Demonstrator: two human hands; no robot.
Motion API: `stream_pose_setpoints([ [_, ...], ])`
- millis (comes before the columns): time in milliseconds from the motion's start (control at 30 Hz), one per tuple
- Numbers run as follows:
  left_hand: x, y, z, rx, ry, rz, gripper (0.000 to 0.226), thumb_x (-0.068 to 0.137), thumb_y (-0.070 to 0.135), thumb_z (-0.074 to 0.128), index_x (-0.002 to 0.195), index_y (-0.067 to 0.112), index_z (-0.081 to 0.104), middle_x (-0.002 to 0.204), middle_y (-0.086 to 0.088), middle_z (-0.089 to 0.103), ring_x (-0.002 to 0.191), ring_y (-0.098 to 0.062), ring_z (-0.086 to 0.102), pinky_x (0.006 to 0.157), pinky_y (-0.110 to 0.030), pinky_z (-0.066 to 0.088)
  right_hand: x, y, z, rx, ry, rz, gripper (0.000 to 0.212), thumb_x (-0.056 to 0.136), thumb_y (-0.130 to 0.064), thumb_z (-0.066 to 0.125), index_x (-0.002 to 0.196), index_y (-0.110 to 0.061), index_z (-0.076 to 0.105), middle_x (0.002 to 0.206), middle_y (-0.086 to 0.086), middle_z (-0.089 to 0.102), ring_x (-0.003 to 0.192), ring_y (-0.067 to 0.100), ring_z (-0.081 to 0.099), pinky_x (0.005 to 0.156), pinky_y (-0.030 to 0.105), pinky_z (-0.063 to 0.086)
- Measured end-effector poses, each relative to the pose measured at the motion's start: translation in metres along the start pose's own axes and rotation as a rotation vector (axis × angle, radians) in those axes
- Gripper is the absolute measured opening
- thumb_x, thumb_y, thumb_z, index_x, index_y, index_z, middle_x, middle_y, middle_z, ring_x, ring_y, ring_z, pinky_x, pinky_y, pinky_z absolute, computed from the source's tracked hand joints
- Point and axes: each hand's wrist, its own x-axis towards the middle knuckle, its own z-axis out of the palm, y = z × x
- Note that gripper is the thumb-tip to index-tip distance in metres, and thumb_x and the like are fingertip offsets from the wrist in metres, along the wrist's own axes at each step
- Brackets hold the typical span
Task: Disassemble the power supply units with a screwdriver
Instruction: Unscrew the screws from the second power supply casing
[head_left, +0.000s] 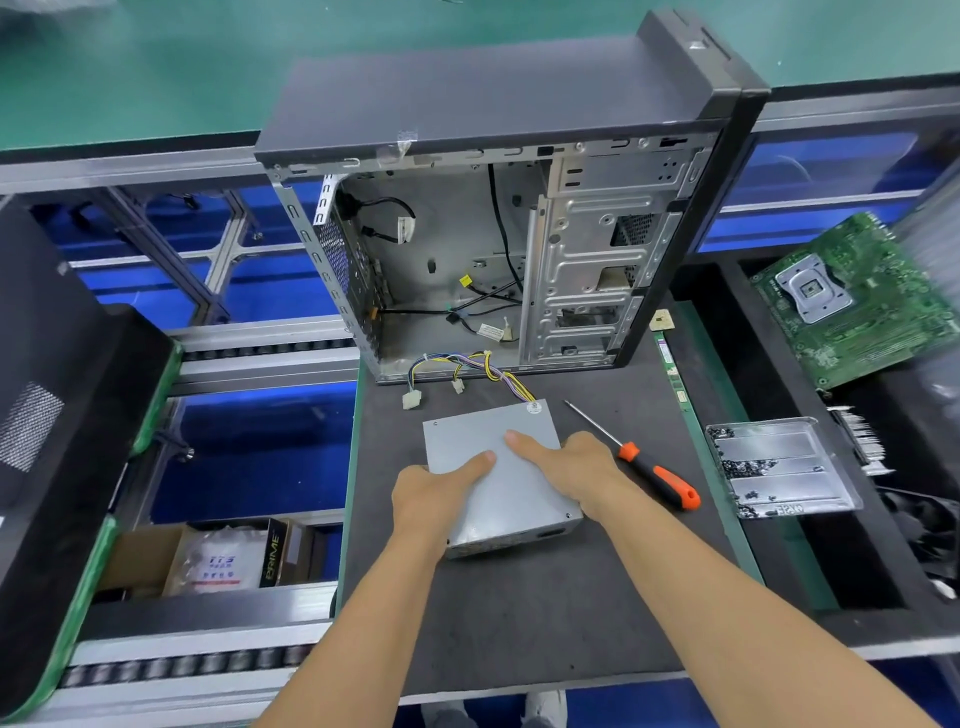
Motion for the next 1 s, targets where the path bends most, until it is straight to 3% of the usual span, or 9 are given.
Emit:
stream_pose_setpoints([
  [133,-0.002,0.002,0.000,0.022,0.012,0.020,0.062,0.054,0.049,0.093,0.096,0.012,0.067,0.089,0.001,0.074,0.078,-0.018,0.072,0.061,-0.028,0.053,0.001,-0.003,-0.002,-0.023,0.000,-0.012,0.086,0.054,-0.080,0.074,0.100,-0.010,0.059,0.105,0.003,0.065,0.090,0.021,0.067,0.082,0.041,0.058],
  [300,-0.005,0.005,-0.002,0.016,-0.017,0.023,0.080,0.048,0.055,0.091,0.108,0.013,0.058,0.100,0.001,0.071,0.085,-0.018,0.071,0.066,-0.031,0.055,-0.002,-0.008,-0.004,0.004,-0.048,-0.011,0.085,0.054,-0.080,0.073,0.102,-0.011,0.058,0.107,0.003,0.065,0.092,0.023,0.068,0.084,0.042,0.059],
  [467,-0.004,0.008,-0.004,0.017,-0.050,0.013,0.091,0.045,0.057,0.091,0.115,0.011,0.055,0.107,-0.001,0.070,0.091,-0.022,0.071,0.083,-0.043,0.060,-0.006,-0.008,-0.005,0.037,-0.085,-0.004,0.081,0.056,-0.079,0.073,0.102,-0.013,0.059,0.108,0.003,0.067,0.091,0.023,0.070,0.083,0.042,0.059],
  [533,-0.004,0.010,-0.004,0.010,-0.060,0.013,0.090,0.049,0.055,0.092,0.116,0.011,0.052,0.108,-0.002,0.068,0.091,-0.022,0.070,0.078,-0.042,0.060,-0.006,-0.008,-0.006,0.065,-0.105,0.001,0.083,0.057,-0.077,0.074,0.108,-0.012,0.058,0.111,0.003,0.067,0.093,0.024,0.070,0.083,0.043,0.059],
  [667,-0.007,0.015,-0.006,0.019,-0.066,-0.003,0.082,0.061,0.051,0.090,0.115,0.015,0.040,0.104,0.004,0.059,0.083,-0.012,0.063,0.054,-0.027,0.048,-0.006,-0.013,-0.010,0.098,-0.165,0.038,0.099,0.061,-0.073,0.076,0.129,-0.008,0.048,0.119,0.004,0.063,0.098,0.023,0.068,0.086,0.042,0.058],
  [833,-0.009,0.014,-0.007,-0.028,-0.068,-0.022,0.083,0.064,0.050,0.090,0.120,0.012,0.042,0.109,0.000,0.061,0.090,-0.016,0.065,0.059,-0.029,0.049,-0.007,-0.012,-0.012,0.105,-0.188,0.038,0.105,0.054,-0.076,0.078,0.130,-0.008,0.051,0.118,0.005,0.066,0.098,0.024,0.069,0.089,0.041,0.057],
  [1000,-0.007,0.004,-0.007,-0.069,-0.097,-0.031,0.074,0.066,0.050,0.089,0.118,0.007,0.060,0.108,-0.004,0.072,0.092,-0.023,0.072,0.073,-0.036,0.059,-0.010,-0.012,-0.014,0.115,-0.220,0.032,0.099,0.059,-0.076,0.074,0.127,-0.006,0.058,0.116,0.004,0.069,0.099,0.022,0.070,0.094,0.040,0.055],
])
